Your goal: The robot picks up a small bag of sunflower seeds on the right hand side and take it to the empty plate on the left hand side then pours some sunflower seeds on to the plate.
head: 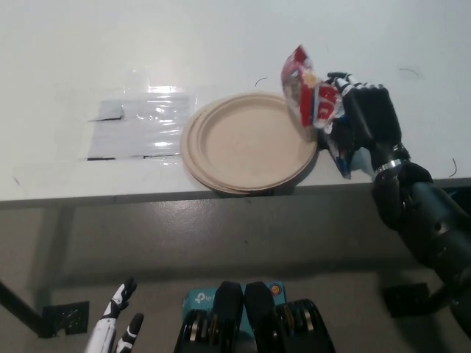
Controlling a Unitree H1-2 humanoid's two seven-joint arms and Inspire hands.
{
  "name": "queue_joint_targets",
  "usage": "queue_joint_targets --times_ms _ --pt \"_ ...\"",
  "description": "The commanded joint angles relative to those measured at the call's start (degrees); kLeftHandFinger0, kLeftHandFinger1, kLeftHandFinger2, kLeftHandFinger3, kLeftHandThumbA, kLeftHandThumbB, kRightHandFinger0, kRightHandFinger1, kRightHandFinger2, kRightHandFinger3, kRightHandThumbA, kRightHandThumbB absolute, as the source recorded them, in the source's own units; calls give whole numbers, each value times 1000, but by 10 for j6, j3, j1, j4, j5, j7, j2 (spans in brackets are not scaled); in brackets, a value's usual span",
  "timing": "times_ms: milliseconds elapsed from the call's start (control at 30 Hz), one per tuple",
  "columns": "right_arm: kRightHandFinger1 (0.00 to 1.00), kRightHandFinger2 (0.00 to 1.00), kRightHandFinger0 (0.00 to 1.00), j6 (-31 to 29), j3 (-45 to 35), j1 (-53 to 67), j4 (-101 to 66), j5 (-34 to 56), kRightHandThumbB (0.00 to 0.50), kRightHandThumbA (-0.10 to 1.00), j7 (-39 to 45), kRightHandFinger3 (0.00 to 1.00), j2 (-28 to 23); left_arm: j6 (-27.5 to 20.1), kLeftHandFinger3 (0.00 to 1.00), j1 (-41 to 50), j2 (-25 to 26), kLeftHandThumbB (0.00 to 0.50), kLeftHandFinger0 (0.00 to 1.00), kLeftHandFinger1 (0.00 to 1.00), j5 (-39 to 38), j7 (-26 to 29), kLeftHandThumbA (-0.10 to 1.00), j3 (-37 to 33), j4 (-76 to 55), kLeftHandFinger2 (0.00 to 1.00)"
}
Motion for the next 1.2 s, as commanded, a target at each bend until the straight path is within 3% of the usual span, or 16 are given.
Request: queue_joint_targets --times_ms 0,167,233,267,333,367,433,500,533,600,767,933,1000,1033,1133,1167 --pt "285 715 0 3 29 -49 -7 -47 178 -100 -49 590 -14 -11 1000 1 11 107 1000 1000 10 -2 1000 -4 -16 1000" --pt "176 587 0 11 67 -51 0 -72 145 -100 -55 450 -24 -19 1000 -1 13 93 1000 1000 3 -4 1000 -4 -13 997" --pt "89 392 0 22 85 -53 -1 -90 162 -100 -64 312 -32 -21 1000 -3 13 93 1000 993 4 -3 1000 -4 -12 978" --pt "65 379 0 29 98 -55 0 -101 165 -100 -63 297 -38 -23 1000 -4 14 96 1000 983 5 -2 1000 -5 -12 967" --pt "53 399 0 39 112 -59 0 -110 158 -100 -51 315 -45 -27 1000 -5 15 95 1000 977 -2 -5 1000 -5 -9 959" --pt "47 394 0 43 115 -60 0 -112 156 -100 -52 264 -48 -26 1000 -6 16 93 1000 977 -2 -6 1000 -5 -8 958" --pt "139 506 0 54 123 -63 -7 -121 173 -100 -54 266 -54 -25 1000 -6 17 94 1000 975 3 -5 1000 -6 -10 952" --pt "302 739 0 64 129 -67 -15 -128 222 -100 -53 339 -60 -21 1000 -5 18 96 1000 976 6 -4 1000 -8 -11 944" --pt "360 787 0 61 129 -67 -21 -128 215 -100 -50 367 -64 -16 1000 -4 17 108 1000 981 4 -7 1000 -9 -14 942" --pt "370 797 0 44 126 -73 -28 -124 212 -100 -36 397 -71 -16 1000 -4 17 99 1000 988 4 -8 1000 -10 -16 943" --pt "271 714 0 45 134 -90 -44 -142 267 -100 -18 369 -83 -23 1000 -6 18 83 1000 991 3 -5 1000 -12 -11 945" --pt "6 436 0 59 147 -111 -75 -168 314 -100 10 182 -97 -18 1000 -5 19 82 996 990 5 -7 1000 -15 -15 934" --pt "0 418 0 57 147 -116 -83 -171 320 -100 19 179 -98 -21 1000 -6 20 87 989 987 2 -7 1000 -16 -12 927" --pt "4 420 0 64 154 -120 -84 -180 344 -100 20 262 -97 -19 1000 -6 21 87 999 989 4 -7 1000 -17 -13 922" --pt "0 343 0 81 162 -124 -99 -196 348 -100 41 225 -99 -17 1000 -7 22 90 991 983 7 -7 1000 -19 -15 912" --pt "0 321 0 78 161 -124 -101 -196 336 -100 41 163 -96 -18 1000 -7 22 97 992 979 7 -7 1000 -19 -14 906"
